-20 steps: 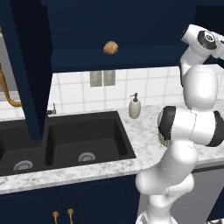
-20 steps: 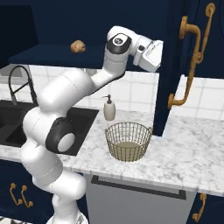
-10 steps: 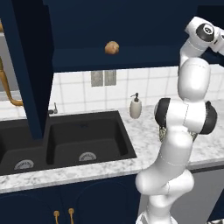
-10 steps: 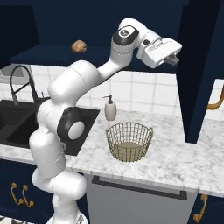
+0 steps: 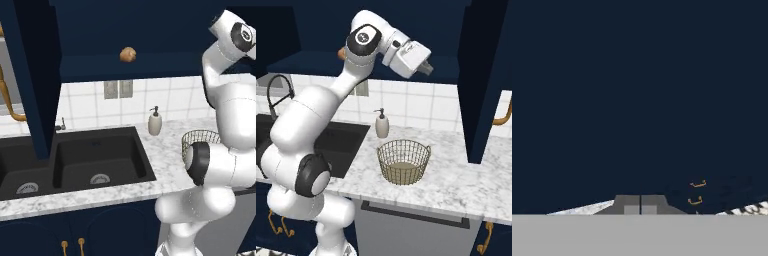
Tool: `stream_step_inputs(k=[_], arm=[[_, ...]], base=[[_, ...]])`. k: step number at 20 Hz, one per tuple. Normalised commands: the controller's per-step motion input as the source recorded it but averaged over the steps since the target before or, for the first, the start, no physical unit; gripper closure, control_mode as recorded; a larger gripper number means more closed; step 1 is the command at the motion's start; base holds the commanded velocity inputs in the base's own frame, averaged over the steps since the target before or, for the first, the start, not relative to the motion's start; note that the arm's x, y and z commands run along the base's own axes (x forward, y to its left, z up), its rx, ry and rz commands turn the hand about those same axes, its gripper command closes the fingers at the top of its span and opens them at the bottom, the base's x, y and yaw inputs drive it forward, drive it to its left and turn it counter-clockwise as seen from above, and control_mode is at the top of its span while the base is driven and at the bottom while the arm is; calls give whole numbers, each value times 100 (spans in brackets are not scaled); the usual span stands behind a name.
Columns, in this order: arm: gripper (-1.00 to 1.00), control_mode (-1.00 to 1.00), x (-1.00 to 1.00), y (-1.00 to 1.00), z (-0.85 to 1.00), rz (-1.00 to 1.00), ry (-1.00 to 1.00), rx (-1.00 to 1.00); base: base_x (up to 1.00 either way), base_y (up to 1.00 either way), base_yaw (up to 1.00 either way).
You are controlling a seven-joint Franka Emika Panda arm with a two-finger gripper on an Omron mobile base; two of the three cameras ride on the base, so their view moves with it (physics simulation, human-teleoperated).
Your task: Open the cabinet, pick up the bread from the cabinet and place it in the basket. Then move the basket to the dining counter.
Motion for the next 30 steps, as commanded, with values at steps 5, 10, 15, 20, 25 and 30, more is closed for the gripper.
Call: stream_step_inputs(k=[5, 10, 15, 20, 25, 30], arm=[[100, -100, -98, 62, 6, 59, 5, 0], [100, -100, -50, 92, 33, 70, 26, -1], [100, -100, 0, 96, 44, 61, 38, 7], [100, -100, 3, 100, 21, 46, 36, 7], [100, -100, 0, 83, -1, 30, -1, 26], [100, -100, 10, 59, -47, 13, -22, 37]], base=[[0, 0, 0], [0, 0, 0], [0, 0, 0], [0, 0, 0], [0, 0, 0], [0, 0, 0]])
